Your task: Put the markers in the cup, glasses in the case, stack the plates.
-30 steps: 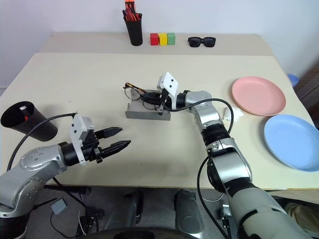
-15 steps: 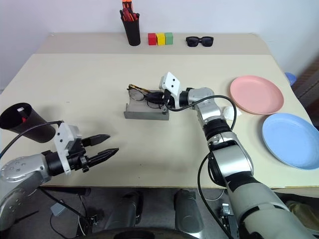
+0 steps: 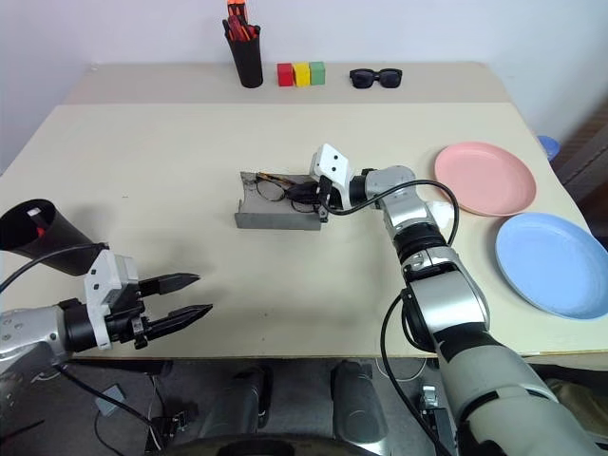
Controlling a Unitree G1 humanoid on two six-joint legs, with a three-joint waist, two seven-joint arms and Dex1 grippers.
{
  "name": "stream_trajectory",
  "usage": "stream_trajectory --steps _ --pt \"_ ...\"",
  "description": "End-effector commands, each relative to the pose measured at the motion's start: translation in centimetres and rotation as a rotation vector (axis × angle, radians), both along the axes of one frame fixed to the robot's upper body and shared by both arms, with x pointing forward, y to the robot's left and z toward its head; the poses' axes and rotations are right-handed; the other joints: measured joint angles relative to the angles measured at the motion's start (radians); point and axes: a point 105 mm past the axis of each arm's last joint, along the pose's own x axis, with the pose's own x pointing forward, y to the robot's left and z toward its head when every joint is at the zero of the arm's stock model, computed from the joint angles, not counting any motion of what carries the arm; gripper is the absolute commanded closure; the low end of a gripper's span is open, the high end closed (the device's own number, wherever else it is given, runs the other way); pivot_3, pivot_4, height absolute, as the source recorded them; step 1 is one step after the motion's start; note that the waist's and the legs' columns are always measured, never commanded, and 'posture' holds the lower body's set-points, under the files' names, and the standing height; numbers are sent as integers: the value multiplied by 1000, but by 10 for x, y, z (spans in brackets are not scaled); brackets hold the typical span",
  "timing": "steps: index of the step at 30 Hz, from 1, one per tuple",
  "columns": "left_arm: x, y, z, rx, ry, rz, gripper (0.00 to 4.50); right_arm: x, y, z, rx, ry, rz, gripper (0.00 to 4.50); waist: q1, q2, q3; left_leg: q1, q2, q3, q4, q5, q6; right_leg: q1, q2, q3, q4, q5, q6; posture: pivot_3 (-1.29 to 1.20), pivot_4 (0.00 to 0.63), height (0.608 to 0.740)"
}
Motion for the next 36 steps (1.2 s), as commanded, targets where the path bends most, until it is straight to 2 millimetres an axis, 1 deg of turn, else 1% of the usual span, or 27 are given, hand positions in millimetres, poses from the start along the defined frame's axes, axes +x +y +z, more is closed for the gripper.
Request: stream_trajectory --steps 1,4,7,8,11,14,16,20,23,25,26,27,28,29,30,31,32,34,36 --pt "0 3 7 17 -46 -5 1537 2 1 15 2 -38 18 4426 0 0 0 0 0 0 0 0 0 0 0 0 0 0 0 0 150 740" --pt "0 2 6 18 -47 -7 1537 0 1 13 -4 -34 25 4426 0 0 0 0 0 0 0 0 0 0 0 0 0 0 0 0 150 740" --pt "1 2 7 19 -53 -7 1537 -3 2 11 -21 -2 51 3496 0 0 0 0 0 0 0 0 0 0 0 0 0 0 0 0 150 740" --pt "2 2 6 19 -54 -7 1537 -4 2 10 -23 5 55 3077 0 0 0 0 0 0 0 0 0 0 0 0 0 0 0 0 150 740" --pt "3 1 6 18 -57 -7 1537 -5 2 10 -24 9 62 1534 0 0 0 0 0 0 0 0 0 0 0 0 0 0 0 0 150 740" --pt "5 0 7 15 -64 -3 1537 -2 3 15 5 -29 35 63 0 0 0 0 0 0 0 0 0 0 0 0 0 0 0 0 150 740" --pt "8 0 9 4 -75 7 1537 -1 3 18 28 -25 22 63 0 0 0 0 0 0 0 0 0 0 0 0 0 0 0 0 150 740" --pt "25 -5 24 -57 -134 47 1537 -1 -5 36 112 -15 4 63 2 0 0 0 0 0 0 0 0 0 0 0 0 0 0 0 150 740" --pt "38 -12 36 -87 -171 50 1537 -7 -16 47 165 -11 -14 63 7 0 0 0 0 0 1 0 0 0 0 0 0 0 0 0 150 740" --pt "56 -16 48 -97 -216 71 1537 -15 -28 50 173 -19 -39 63 13 0 0 0 0 -1 1 0 0 1 0 0 0 0 0 0 150 740" --pt "74 -13 54 -81 -255 126 1792 -20 -36 50 175 -20 -61 18 20 0 0 0 0 -1 1 0 0 1 0 0 0 0 0 0 150 740" --pt "85 -10 58 -68 -280 166 2085 -24 -40 50 176 -19 -77 0 27 0 0 0 0 -1 1 0 0 1 0 0 0 0 0 0 150 740" --pt "96 -11 67 -85 -293 179 2389 -29 -47 49 181 -21 -104 0 26 0 0 0 0 -1 2 0 0 1 0 -1 1 0 0 0 150 740" --pt "107 -9 72 -85 -300 208 2910 -33 -52 48 183 -22 -128 0 27 0 0 0 0 -1 2 0 0 1 0 -1 1 0 1 0 150 740" --pt "114 -8 76 -86 -300 223 3351 -36 -54 48 184 -22 -143 0 26 0 0 0 0 -1 2 0 0 1 0 -1 1 0 1 0 150 740" --pt "129 -4 83 -84 -319 277 3940 -38 -59 45 183 -21 -180 0 23 0 0 0 0 -1 2 0 0 1 0 -1 1 0 1 0 150 740" --pt "148 2 90 -60 -343 339 4394 -42 -64 41 188 -18 -215 0 26 0 0 0 0 0 2 0 0 0 0 0 1 0 1 0 150 740" --pt "171 7 103 -36 -379 408 4462 -47 -70 38 197 -13 -263 0 26 0 0 -1 0 -1 2 0 0 0 1 -1 1 0 1 0 150 740" --pt "187 6 110 -28 -382 432 4462 -52 -72 35 205 -15 -298 0 22 0 0 -1 0 -1 2 0 0 0 1 -1 1 0 1 0 150 740"
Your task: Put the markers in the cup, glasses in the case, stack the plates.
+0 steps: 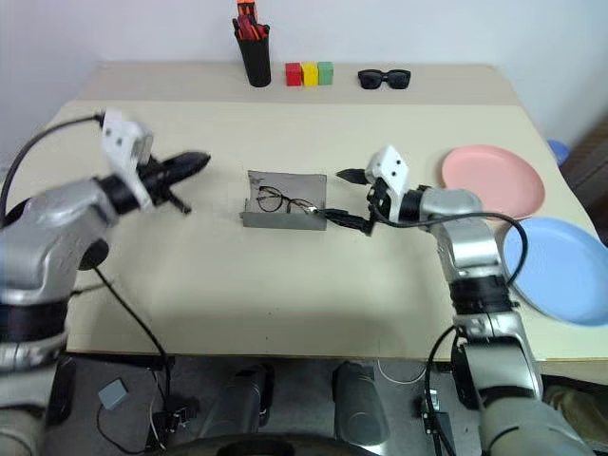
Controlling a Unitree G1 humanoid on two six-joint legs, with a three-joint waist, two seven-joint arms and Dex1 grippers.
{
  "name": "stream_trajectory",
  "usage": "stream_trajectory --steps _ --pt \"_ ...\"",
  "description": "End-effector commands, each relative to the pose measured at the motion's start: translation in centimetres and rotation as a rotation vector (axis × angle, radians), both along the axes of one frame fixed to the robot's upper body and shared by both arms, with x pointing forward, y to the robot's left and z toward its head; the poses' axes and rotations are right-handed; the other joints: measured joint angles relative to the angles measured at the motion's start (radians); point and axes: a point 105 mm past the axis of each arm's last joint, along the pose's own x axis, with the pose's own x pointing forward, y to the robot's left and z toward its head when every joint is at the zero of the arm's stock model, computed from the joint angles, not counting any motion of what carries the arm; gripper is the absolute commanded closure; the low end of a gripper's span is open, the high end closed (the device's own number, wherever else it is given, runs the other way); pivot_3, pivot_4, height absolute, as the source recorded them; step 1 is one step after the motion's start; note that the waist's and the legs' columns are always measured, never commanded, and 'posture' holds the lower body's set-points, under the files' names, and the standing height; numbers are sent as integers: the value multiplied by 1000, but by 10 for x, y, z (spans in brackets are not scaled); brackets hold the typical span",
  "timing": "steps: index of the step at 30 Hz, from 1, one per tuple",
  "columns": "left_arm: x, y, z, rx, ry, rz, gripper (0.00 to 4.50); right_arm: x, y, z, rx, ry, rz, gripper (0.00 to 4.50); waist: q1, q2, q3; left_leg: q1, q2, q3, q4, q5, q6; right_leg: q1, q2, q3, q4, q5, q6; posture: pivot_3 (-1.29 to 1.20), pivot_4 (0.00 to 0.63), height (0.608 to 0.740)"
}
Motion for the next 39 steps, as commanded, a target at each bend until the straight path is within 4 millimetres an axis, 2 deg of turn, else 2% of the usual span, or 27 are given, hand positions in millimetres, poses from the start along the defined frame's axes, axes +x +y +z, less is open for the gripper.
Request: stream_trajectory --steps 1,2,4,7,9,14,21,25,30,33,39 --pt "24 3 12 68 -42 70 4462 -8 -2 15 36 -59 -47 0 -2 0 0 0 0 0 0 0 0 0 0 0 0 0 0 0 150 740" --pt "29 2 12 97 -48 78 4462 -9 -2 15 39 -58 -53 0 -2 0 0 0 0 1 0 0 0 0 0 0 0 0 0 0 150 740" --pt "47 -12 13 228 -77 43 4462 -15 1 11 60 -50 -78 0 3 0 0 0 0 1 -1 0 0 0 0 0 -1 0 0 0 150 740" --pt "71 -21 -5 442 4 21 4462 -23 3 7 86 -43 -111 0 10 0 0 -1 0 0 0 0 0 0 0 0 -1 0 0 0 150 740" --pt "79 -23 -9 494 15 1 4462 -26 6 6 92 -38 -119 0 6 0 0 -2 -1 0 1 0 0 0 0 0 -1 0 0 0 150 740" --pt "94 -47 -2 546 10 -30 4462 -35 11 5 117 -29 -134 0 2 -1 1 -3 -1 0 -1 0 0 -2 0 0 -1 0 1 0 150 740" --pt "95 -74 -10 585 41 -124 4462 -46 11 -5 109 7 -143 0 2 -2 1 -3 -1 0 0 0 0 -2 -1 0 -1 -1 2 0 150 740" --pt "92 -80 -23 618 76 -178 4462 -54 -5 -21 48 57 -159 0 2 -2 1 -3 -1 0 0 0 0 -2 -1 0 -1 -1 2 0 150 740" --pt "87 -85 -33 622 106 -242 4462 -61 -28 -32 17 91 -207 0 2 -2 1 -3 -1 0 0 0 0 -2 -1 0 -1 -1 2 0 150 740" --pt "81 -87 -41 621 145 -300 4462 -66 -44 -34 12 100 -251 0 3 -2 1 -3 -1 0 1 0 0 -1 -1 0 -1 -1 2 0 150 740" --pt "70 -88 -56 589 225 -395 4462 -68 -63 -33 10 92 -308 0 2 -2 1 -3 -1 0 1 0 0 -1 -1 0 0 -1 2 0 150 740"
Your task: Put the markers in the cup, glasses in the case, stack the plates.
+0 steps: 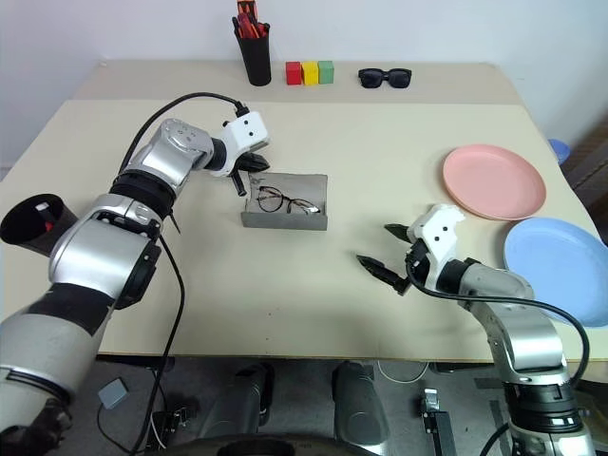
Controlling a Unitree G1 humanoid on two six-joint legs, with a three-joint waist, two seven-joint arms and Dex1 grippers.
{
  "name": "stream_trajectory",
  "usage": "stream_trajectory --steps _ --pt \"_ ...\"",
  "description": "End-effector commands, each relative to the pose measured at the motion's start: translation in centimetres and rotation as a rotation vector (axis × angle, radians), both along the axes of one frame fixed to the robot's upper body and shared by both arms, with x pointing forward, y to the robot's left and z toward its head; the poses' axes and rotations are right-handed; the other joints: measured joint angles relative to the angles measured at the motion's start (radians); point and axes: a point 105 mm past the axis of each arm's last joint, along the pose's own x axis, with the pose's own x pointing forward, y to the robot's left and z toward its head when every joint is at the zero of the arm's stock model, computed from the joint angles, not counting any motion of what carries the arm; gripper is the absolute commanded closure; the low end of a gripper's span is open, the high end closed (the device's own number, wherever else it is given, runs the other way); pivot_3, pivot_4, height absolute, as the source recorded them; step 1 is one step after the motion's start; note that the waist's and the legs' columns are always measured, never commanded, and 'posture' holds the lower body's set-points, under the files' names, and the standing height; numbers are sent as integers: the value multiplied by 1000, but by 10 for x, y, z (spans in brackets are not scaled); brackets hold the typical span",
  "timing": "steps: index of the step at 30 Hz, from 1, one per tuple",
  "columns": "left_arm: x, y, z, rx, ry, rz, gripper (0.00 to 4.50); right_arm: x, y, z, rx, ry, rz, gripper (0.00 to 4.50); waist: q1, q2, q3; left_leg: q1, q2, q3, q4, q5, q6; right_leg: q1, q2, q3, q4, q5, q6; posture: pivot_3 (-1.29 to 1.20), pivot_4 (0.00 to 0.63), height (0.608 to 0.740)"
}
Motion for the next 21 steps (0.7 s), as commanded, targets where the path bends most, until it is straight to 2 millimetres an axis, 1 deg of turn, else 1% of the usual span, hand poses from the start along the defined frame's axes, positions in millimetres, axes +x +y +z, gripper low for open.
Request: stream_trajectory --steps 1,6,9,11,15,17,19,20,21 --pt "-7 -1 -3 -22 36 -53 4462 -2 -8 14 -1 -57 -11 0 0 0 0 0 0 0 0 0 0 0 0 0 0 0 0 0 150 740" --pt "-19 -3 -2 -42 83 -134 4462 -4 -14 15 -1 -61 -29 0 -2 0 0 0 0 0 0 0 0 0 0 0 0 0 0 0 150 740" --pt "-29 1 -4 -30 101 -165 4462 -4 -18 13 -5 -60 -42 0 -1 0 0 1 0 0 0 0 0 0 0 0 0 0 0 0 150 740" --pt "-36 4 -6 -28 111 -178 4462 -4 -21 12 -5 -58 -54 0 0 0 0 0 0 0 0 0 0 0 0 0 0 0 0 0 150 740" --pt "-57 9 -17 4 129 -209 4462 -4 -28 9 -1 -57 -89 0 0 1 0 1 0 0 0 0 0 1 0 0 1 0 0 0 150 740" --pt "-61 12 -19 13 105 -200 4462 -2 -32 8 -5 -66 -111 0 1 1 0 1 0 0 0 0 0 1 0 0 1 0 0 0 150 740" --pt "-52 8 3 -85 9 -149 4462 3 -40 13 1 -106 -167 0 3 1 0 1 0 0 1 0 0 2 0 0 1 0 0 0 150 740" --pt "-48 4 23 -173 -52 -133 4462 7 -46 20 4 -148 -209 0 5 1 0 1 0 0 1 0 0 2 0 0 1 0 0 0 150 740" --pt "-48 -3 50 -302 -104 -137 4462 10 -51 28 23 -180 -248 0 7 0 0 1 0 0 2 0 0 2 0 0 1 0 0 0 150 740"
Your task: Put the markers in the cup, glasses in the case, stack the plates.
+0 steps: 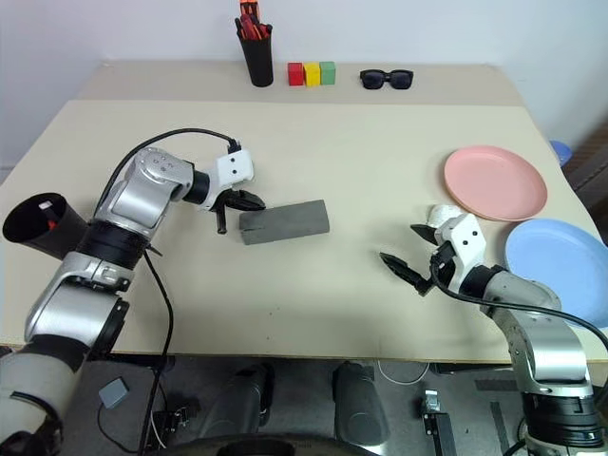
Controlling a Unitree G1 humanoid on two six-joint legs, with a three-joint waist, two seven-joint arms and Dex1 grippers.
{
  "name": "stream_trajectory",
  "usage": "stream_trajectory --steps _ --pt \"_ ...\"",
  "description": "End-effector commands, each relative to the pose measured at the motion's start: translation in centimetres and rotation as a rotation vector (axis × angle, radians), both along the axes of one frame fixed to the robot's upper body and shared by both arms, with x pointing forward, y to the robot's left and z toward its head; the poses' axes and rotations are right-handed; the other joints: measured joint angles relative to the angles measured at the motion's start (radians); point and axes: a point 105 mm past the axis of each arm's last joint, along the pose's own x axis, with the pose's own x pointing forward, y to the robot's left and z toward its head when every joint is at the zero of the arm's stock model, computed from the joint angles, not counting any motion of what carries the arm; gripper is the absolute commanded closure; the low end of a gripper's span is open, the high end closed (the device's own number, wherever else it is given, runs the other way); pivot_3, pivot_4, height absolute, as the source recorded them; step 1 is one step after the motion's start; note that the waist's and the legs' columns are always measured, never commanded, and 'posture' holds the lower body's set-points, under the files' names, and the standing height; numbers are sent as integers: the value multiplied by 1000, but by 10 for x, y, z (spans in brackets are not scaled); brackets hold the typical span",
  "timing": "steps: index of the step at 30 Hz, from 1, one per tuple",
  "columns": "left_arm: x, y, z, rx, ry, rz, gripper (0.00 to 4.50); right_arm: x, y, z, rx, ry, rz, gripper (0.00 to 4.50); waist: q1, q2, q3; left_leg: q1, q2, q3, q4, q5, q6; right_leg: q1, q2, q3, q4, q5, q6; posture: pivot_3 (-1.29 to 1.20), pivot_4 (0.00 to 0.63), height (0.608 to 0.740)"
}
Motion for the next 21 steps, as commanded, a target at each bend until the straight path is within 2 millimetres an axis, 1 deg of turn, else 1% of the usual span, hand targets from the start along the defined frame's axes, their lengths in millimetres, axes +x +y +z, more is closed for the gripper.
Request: stream_trajectory --steps 1,2,3,4,5,6,8,10,11,12,15,17,20,21 --pt "4 -18 87 -347 -196 17 4462 10 -18 34 27 -160 -120 0 3 -1 0 0 0 0 0 0 0 0 0 0 0 0 0 0 150 740" --pt "-1 -24 101 -421 -199 -1 4462 11 -22 39 27 -182 -142 0 3 -1 0 -1 0 0 1 0 0 0 0 0 0 0 0 0 150 740" --pt "-6 -30 111 -469 -198 -22 4462 12 -26 42 20 -198 -159 0 3 -1 0 -1 0 0 1 0 0 0 0 0 0 0 0 0 150 740" --pt "-17 -42 121 -541 -188 -76 4462 12 -30 44 18 -200 -183 0 3 0 0 -1 0 0 0 0 0 0 0 0 0 0 0 0 150 740" --pt "-30 -55 126 -592 -154 -139 4462 12 -37 45 12 -194 -221 0 4 0 0 -1 0 0 0 0 0 0 0 0 -1 0 0 0 150 740" --pt "-39 -63 128 -622 -128 -179 4462 12 -42 45 9 -187 -246 0 4 0 0 -1 0 0 -1 0 0 0 -1 0 -1 0 0 0 150 740" --pt "-46 -69 128 -640 -99 -203 4462 12 -46 45 6 -179 -268 0 3 1 -1 0 0 0 -1 0 1 0 -1 0 -1 -1 1 0 150 740" --pt "-69 -88 118 -629 -36 -331 4462 10 -60 41 -10 -152 -335 0 -4 2 -1 1 0 0 -1 0 1 1 -1 0 0 -1 1 0 150 740" --pt "-76 -93 115 -626 -17 -368 4462 10 -65 40 -15 -144 -355 0 -5 3 -2 1 0 0 -1 0 1 1 -1 0 0 -1 1 0 150 740" --pt "-84 -99 103 -593 1 -420 4462 7 -74 37 -37 -134 -396 0 -5 3 -2 1 0 1 -1 0 1 1 -1 1 1 -1 1 0 150 740" --pt "-88 -107 79 -524 30 -455 4462 -1 -90 30 -69 -105 -475 0 -3 3 -2 2 0 1 0 0 1 1 -1 1 1 0 0 0 150 740" --pt "-87 -106 68 -480 36 -456 4462 -7 -93 26 -74 -86 -493 0 -3 3 -2 2 0 1 0 0 1 2 0 1 1 0 0 0 150 740" --pt "-86 -99 51 -416 54 -452 3645 -17 -97 17 -89 -48 -528 0 -5 3 -2 2 0 1 -1 0 1 1 0 1 1 -1 0 0 150 740" --pt "-85 -96 47 -399 57 -447 3195 -21 -98 13 -96 -37 -536 0 -5 3 -2 2 0 1 -1 0 1 1 0 1 1 -1 0 0 150 740"
